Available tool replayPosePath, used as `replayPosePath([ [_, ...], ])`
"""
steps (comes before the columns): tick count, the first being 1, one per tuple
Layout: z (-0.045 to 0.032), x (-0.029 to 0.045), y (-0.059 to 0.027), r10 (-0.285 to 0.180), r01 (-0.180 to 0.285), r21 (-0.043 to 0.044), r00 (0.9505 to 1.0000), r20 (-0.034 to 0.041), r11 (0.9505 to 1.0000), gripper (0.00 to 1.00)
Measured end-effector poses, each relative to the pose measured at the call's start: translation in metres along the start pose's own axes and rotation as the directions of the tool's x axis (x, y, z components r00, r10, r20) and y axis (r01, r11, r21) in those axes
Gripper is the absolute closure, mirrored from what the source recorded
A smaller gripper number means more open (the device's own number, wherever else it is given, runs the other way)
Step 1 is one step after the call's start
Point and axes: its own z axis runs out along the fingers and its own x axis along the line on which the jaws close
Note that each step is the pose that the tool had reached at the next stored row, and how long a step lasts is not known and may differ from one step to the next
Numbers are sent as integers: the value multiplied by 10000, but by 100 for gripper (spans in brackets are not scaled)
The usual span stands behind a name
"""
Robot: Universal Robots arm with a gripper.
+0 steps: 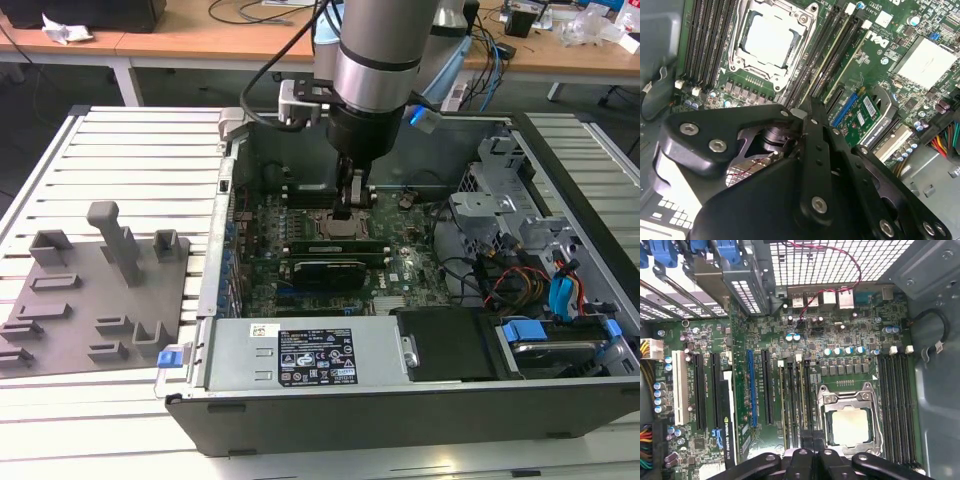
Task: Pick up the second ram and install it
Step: 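Insert the second ram into the second slot, then press down the second ram until it locks into place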
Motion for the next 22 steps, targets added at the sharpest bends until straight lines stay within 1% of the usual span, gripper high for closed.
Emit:
replayPosePath([
  [3,-1,-1,-10,-1,1,-1,10000,-1,10000,89],
  [4,21,-9,-103,-21,21,-20,10000,-4,10000,89],
  [6,87,-25,-270,-131,131,-45,9999,-11,9999,89],
  [7,118,-32,-342,-144,144,-50,9999,-13,9999,89],
  [8,133,-34,-377,-152,152,-53,9999,-14,9999,89],
  [10,184,-44,-479,-173,172,-57,9999,-15,9998,89],
  [11,235,-47,-517,-187,187,-58,9998,-15,9998,89],
  [13,328,-46,-553,-203,203,-59,9998,-17,9998,89],
  [15,401,-45,-571,-217,217,-59,9998,-17,9997,89],
  [18,464,-42,-575,-223,223,-59,9997,-19,9997,89],
  [20,491,-40,-578,-228,228,-60,9997,-23,9997,89],
  [22,494,-35,-578,-229,229,-61,9997,-3,9997,89],
])
